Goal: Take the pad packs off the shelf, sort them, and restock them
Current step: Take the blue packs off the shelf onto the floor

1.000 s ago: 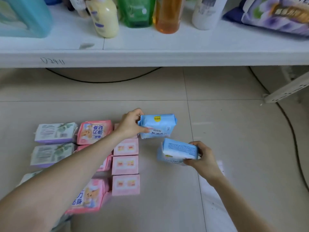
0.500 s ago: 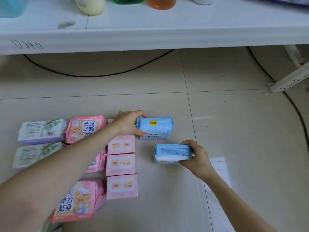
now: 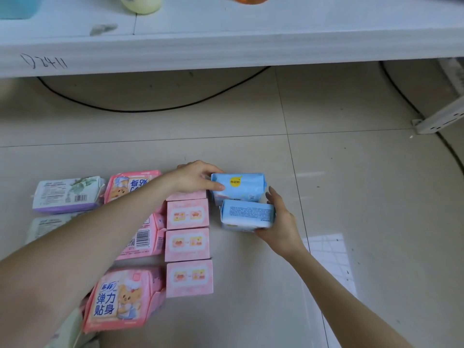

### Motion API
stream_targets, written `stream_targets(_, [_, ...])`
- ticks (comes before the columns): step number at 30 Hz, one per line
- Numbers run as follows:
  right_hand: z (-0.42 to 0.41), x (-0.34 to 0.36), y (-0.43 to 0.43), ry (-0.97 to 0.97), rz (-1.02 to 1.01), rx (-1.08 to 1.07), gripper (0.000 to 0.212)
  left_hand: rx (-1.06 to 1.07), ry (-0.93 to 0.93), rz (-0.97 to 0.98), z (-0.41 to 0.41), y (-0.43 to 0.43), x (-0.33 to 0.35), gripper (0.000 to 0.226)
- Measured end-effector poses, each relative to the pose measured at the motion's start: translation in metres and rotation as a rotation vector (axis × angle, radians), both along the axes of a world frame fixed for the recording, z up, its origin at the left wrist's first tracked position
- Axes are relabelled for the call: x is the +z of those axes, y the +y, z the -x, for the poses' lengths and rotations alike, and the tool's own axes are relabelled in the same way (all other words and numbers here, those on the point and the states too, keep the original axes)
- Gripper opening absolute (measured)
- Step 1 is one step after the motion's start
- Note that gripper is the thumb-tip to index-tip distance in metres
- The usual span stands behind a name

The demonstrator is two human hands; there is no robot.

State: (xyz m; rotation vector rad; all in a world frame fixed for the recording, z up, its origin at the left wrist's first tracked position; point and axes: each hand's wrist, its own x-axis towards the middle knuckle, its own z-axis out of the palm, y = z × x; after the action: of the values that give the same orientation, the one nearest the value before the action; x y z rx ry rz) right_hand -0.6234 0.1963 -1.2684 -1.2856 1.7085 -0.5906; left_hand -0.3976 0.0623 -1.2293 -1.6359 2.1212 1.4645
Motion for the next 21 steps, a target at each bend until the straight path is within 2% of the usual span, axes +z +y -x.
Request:
stream_targets(5, [-0.012,0.002,-0.013,-0.046,0.036,0.02,0.1,0.043,0.12,-0.056,-0.001,0.001,0.004,0.035])
stream_targets(9, [-0.018,0.001,-0.018,-0.097,0.047,0.001,0.098,0.038,0.114,-0.044,-0.004,0.001,0.005,0.034])
stream_targets(21, [-0.019,-0.005,-0.015,-0.094,0.052,-0.023,0.098,0.005,0.055,-0.002,-0.006,0.004,0.002,0.037])
